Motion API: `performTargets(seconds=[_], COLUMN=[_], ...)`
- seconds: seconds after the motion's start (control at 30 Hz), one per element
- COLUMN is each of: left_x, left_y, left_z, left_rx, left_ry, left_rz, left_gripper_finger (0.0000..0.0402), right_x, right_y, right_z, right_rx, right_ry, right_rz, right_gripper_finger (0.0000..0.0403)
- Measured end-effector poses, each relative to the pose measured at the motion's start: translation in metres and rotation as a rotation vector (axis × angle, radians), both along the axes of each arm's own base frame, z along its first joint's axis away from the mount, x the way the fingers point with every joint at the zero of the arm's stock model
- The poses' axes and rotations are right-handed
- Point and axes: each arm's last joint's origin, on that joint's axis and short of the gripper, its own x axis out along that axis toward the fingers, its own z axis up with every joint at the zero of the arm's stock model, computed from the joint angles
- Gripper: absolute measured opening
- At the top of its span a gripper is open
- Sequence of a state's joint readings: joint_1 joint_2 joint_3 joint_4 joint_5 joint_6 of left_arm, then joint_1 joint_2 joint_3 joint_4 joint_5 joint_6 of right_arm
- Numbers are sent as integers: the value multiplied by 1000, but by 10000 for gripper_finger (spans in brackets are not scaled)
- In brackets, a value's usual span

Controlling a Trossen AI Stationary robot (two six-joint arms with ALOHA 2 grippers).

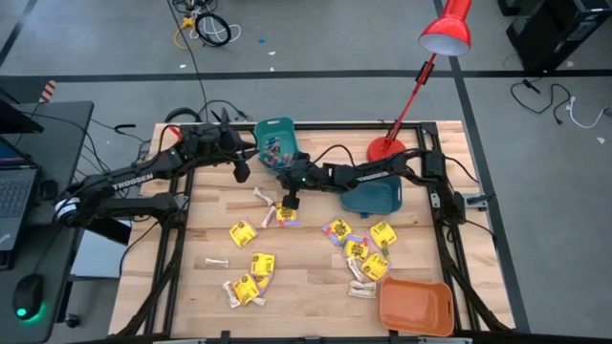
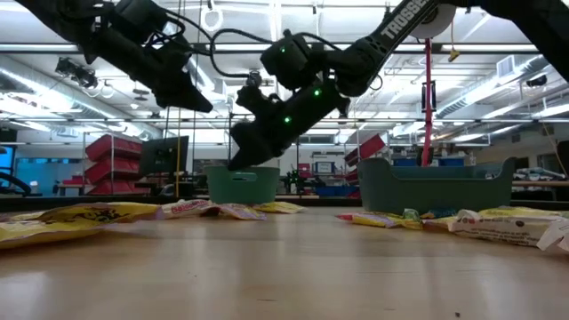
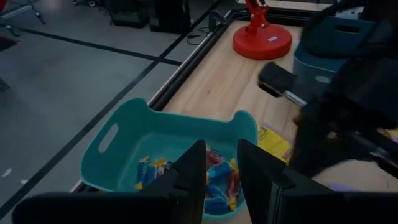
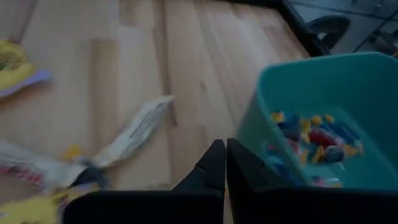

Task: Sort candy
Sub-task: Put the red candy into the green bin

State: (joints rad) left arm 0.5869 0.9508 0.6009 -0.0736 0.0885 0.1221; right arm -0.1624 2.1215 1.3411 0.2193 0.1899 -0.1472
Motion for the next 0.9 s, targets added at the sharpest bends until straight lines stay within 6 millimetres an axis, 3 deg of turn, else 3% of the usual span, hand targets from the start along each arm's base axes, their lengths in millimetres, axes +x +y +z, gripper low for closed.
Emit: performTargets(seconds=[0.53,0.77,0.9], left_x=[2,0,-4], left_y=[-4,-13,-18], left_z=[-10,-21,-29], left_rx=[19,-129,-202], left_ry=[-31,30,103], left_rz=[-21,-220,-237], left_gripper_finger=[94,94,94], right_x=[1,2,2], right_y=[-27,-32,-31], right_z=[0,5,5], right_rx=[-1,-11,1], right_ry=[-95,-151,-139], right_rz=[-61,-62,-45], right_gripper_finger=[0,0,0])
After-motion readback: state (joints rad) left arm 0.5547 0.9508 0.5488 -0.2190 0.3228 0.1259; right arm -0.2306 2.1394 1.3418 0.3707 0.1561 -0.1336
